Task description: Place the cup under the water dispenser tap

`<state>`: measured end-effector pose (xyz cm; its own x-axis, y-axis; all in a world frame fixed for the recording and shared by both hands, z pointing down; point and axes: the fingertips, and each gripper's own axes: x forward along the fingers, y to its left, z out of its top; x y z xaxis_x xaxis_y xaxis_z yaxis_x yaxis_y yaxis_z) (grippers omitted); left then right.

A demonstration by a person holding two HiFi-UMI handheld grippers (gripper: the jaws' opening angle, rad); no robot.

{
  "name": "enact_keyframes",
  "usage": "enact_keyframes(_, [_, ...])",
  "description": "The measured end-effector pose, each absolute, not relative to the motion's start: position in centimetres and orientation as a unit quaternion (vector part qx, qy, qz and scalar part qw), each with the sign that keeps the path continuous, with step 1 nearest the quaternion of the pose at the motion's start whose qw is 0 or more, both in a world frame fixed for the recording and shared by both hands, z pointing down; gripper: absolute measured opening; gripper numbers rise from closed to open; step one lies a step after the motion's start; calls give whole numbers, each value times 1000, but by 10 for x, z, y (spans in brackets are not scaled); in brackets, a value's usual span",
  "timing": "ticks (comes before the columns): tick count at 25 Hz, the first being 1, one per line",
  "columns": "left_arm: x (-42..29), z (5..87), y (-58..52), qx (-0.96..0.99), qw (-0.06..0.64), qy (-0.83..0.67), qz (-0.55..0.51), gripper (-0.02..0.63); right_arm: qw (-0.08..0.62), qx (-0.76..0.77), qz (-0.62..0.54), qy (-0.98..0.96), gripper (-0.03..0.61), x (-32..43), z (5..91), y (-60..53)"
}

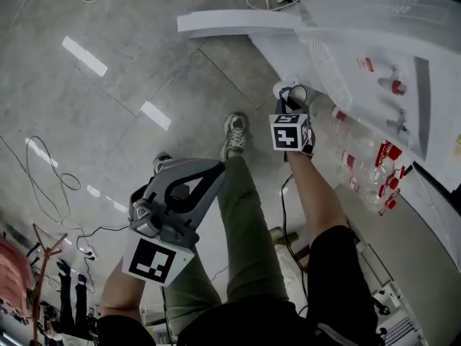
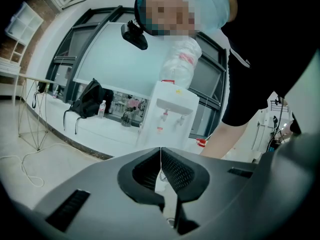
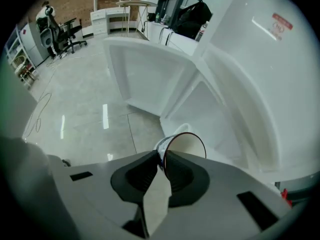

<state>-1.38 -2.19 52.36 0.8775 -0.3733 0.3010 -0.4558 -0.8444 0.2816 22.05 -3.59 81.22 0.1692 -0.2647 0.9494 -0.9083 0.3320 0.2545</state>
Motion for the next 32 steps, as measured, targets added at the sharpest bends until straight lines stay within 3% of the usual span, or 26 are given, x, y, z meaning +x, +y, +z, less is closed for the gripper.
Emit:
enact_keyframes(11, [-31, 454, -24, 958, 148, -218, 112, 20, 581, 467, 217, -631, 74, 197, 695, -17])
enact_keyframes(20, [3, 412, -33, 962, 139, -210, 107, 20, 598, 435, 134, -660, 74, 225, 609, -23])
enact_keyframes(32, [69, 403, -29, 967, 139, -189, 103, 20, 648, 413, 65, -636, 74, 304, 594, -46])
